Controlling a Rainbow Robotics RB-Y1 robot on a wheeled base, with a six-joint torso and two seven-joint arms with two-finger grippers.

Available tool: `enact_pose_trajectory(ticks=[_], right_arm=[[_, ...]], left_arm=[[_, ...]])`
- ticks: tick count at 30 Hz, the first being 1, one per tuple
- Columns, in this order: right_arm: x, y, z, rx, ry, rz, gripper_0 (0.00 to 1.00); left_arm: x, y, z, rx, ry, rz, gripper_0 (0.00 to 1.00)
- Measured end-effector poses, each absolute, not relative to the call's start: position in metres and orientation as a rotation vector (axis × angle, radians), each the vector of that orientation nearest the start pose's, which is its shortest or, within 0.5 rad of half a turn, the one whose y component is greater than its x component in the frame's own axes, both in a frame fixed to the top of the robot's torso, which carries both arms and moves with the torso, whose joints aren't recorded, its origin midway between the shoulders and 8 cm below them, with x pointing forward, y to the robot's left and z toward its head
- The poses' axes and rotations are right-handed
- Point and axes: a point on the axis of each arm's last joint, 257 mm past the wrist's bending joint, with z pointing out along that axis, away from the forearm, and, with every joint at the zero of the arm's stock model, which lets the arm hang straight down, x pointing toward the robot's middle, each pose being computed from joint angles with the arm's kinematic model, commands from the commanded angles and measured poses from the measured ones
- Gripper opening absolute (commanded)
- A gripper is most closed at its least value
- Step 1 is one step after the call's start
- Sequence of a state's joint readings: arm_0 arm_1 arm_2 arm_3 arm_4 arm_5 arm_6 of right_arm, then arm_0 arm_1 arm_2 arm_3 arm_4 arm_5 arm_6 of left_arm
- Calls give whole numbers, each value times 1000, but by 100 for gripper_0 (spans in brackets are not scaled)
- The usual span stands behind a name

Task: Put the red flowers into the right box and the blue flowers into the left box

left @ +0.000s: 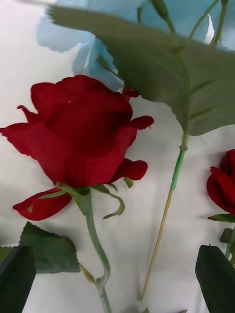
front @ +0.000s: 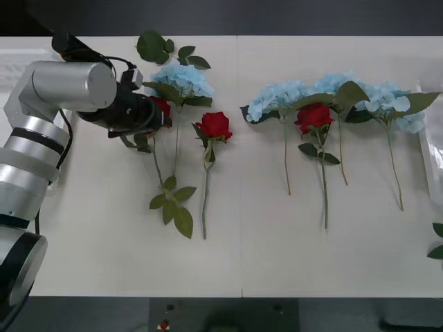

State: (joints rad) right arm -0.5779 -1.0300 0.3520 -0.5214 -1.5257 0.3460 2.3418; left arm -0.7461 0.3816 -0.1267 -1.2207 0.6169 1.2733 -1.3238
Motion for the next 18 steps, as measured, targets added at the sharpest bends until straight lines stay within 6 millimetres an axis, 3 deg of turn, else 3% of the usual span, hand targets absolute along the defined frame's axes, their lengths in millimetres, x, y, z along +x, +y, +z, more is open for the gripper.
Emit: enact_pose_trajectory(ticks=[3,6,11,13,15,18], right_arm=[[532,-685,-232,86,2163,-473,52],[532,-686,-234,70,2164,-492,65],[531,-680,-241,50,2188,-480,77],[532,-671,-245,35,2211,-445,83],[537,-656,-247,26,2224,-385,88],[549,-621,-248,-20,2243,-271,90]], left_arm=[[599,169,-252,-19,2539,-377,94],[601,168,-266,-9,2538,-347,91],[597,168,-285,34,2557,-285,57],[596,170,-289,35,2564,-272,37],[596,172,-290,32,2567,-265,7],[597,175,-291,34,2566,-251,0]])
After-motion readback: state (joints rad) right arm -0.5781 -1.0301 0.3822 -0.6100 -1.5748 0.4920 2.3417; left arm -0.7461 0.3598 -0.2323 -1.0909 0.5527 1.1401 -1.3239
